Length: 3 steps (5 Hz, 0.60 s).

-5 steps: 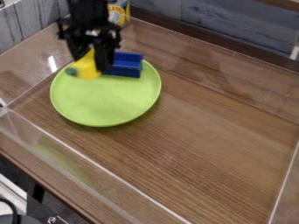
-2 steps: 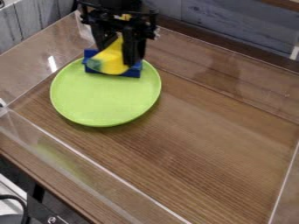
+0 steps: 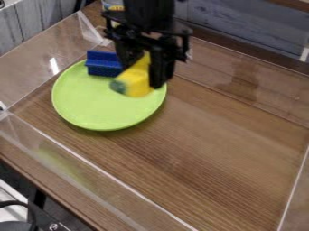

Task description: Remove the banana from inside the green plate and put it on the table

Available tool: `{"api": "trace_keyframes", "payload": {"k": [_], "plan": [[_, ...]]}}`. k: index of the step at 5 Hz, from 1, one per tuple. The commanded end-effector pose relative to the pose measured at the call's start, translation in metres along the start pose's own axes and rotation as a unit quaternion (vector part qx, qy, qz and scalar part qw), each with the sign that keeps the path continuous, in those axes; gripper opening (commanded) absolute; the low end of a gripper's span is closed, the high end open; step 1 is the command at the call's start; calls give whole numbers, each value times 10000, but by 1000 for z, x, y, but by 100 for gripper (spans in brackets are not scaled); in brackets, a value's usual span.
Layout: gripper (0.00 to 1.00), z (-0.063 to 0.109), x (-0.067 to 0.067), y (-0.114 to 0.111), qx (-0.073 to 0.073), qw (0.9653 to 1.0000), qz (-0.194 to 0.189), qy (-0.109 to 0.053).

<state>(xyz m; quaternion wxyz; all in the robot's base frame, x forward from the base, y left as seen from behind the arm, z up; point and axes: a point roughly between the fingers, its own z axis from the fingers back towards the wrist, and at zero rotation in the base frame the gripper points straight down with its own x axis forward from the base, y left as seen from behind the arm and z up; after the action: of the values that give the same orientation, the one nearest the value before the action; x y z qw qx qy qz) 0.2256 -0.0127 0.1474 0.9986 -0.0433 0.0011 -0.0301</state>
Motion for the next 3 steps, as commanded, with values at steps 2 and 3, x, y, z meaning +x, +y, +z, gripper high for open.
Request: {"api": "trace_keyframes", "payload": {"k": [2,3], "plan": [[0,-26,-8,-21,77,9996,-37,-258],[0,-48,-11,-23,103,9994,-49,-319]]}}
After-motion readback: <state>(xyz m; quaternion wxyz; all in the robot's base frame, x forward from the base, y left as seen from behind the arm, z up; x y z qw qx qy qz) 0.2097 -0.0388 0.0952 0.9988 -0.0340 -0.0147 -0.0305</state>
